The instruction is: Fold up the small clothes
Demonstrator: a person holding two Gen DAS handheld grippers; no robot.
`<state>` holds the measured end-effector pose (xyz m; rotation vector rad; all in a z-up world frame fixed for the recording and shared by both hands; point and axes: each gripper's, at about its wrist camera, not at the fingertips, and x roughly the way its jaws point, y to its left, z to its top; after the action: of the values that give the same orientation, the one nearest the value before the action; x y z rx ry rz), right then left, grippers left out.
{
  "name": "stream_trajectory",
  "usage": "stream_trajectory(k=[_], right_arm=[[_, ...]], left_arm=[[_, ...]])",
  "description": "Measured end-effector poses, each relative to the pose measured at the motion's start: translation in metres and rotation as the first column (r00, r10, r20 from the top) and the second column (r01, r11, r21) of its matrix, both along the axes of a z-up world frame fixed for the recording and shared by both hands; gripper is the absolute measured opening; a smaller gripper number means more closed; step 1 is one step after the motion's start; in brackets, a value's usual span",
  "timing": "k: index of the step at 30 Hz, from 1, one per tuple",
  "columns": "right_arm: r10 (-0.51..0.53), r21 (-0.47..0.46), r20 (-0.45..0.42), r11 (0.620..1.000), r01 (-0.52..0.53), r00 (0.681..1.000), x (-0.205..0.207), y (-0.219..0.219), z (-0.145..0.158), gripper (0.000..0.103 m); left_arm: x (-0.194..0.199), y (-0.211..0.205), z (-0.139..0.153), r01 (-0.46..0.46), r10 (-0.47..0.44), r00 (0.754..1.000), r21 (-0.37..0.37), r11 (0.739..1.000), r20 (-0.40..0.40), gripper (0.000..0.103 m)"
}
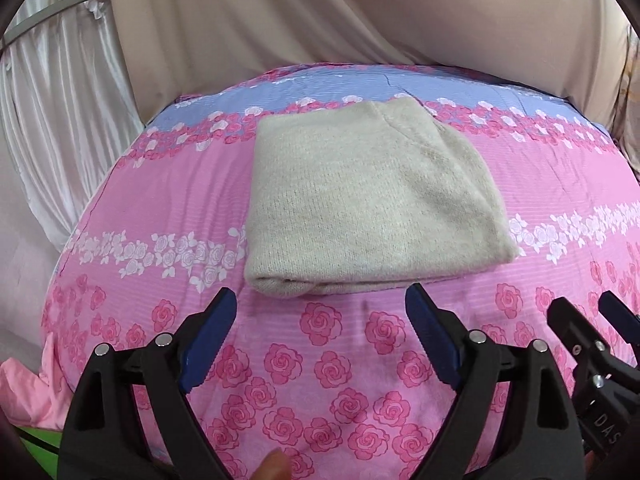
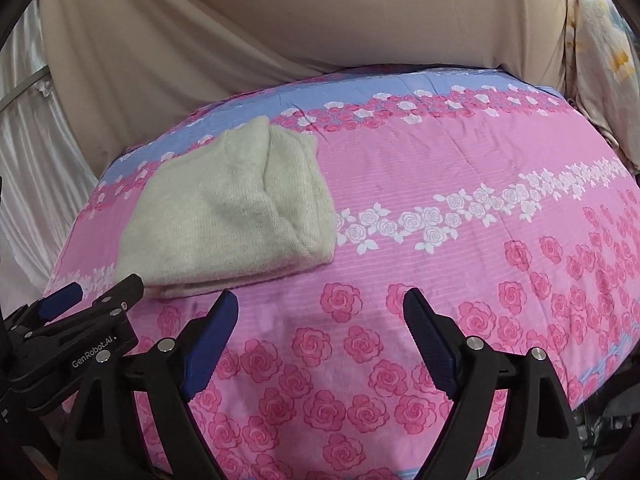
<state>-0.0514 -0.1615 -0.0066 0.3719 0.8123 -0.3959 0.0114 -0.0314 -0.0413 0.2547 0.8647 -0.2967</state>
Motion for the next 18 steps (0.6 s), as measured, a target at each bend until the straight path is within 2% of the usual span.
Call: stream_trajectory(k=[3, 18], right_arm=[[0.014, -0.031, 0.007, 0.999, -0.014, 1.0, 0.001, 0.007, 0.002, 0.082], [0.075, -0.046, -0.004, 0.996, -0.075, 0.997, 0.003, 0.024, 0.004, 0.082]], left_arm=[[-0.001, 0.001, -0.001, -0.004, 0.004, 1.0, 0.002, 1.0, 0.005, 0.084], [-0.005, 0.01, -0.004, -0.023, 0.023, 1.0, -0.01, 1.0, -0.017, 0.084]])
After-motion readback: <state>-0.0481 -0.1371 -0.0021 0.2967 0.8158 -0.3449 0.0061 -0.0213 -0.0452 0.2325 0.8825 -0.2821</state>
